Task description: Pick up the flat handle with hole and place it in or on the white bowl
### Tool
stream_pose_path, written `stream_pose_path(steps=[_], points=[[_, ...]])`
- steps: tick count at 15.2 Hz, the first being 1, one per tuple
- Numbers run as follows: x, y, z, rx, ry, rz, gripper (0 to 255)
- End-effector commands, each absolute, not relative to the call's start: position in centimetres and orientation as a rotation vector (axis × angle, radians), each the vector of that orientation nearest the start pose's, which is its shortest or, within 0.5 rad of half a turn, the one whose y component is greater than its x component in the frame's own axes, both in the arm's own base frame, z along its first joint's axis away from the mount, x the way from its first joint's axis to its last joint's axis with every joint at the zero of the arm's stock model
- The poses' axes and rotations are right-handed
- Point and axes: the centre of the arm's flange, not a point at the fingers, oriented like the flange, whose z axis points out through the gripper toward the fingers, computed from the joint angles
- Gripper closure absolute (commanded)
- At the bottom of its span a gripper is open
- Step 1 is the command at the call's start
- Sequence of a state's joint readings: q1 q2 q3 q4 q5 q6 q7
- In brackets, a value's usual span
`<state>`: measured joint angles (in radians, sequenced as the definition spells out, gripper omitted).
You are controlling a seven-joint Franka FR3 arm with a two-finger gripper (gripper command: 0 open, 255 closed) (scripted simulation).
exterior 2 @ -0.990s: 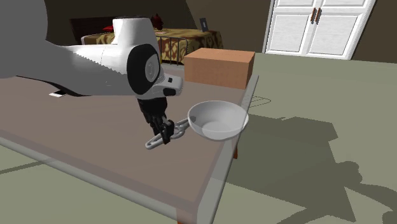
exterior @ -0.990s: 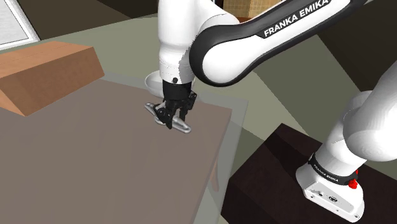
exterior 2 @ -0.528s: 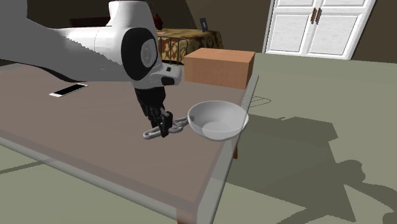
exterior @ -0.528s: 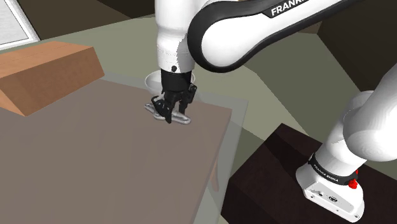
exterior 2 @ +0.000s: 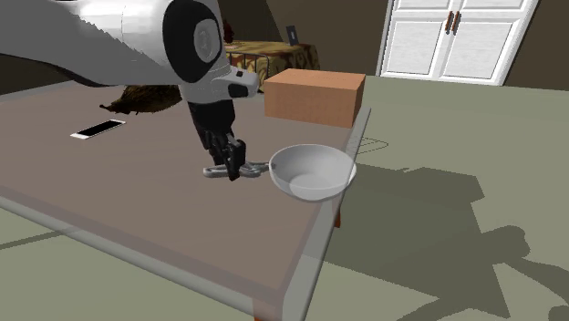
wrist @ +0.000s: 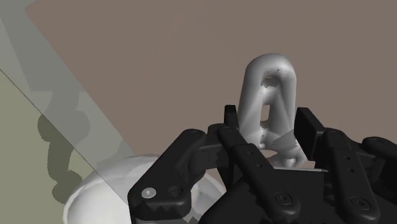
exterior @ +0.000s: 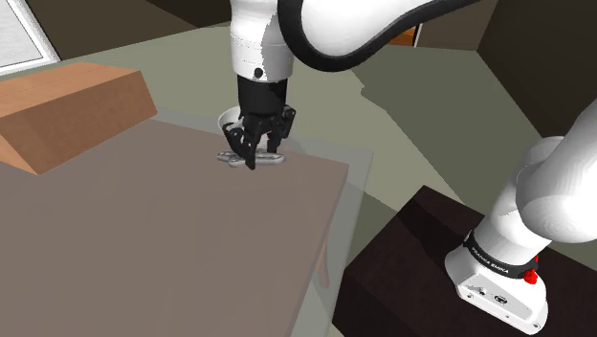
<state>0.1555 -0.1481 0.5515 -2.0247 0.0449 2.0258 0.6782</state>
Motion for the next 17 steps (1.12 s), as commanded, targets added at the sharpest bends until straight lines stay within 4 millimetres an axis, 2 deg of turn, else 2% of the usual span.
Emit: stream_pose_path(steps=[1, 12, 13, 17], points=[[39.6, 35.7, 52.6, -3.082, -0.018, -0.187, 255], [39.6, 35.7, 58.4, -3.082, -0.018, -0.187, 255], [39.6, 35.7, 58.5, -3.082, -0.018, -0.187, 255], [43.5, 32.1, 58.7, -3.082, -0.018, -0.187, 255]])
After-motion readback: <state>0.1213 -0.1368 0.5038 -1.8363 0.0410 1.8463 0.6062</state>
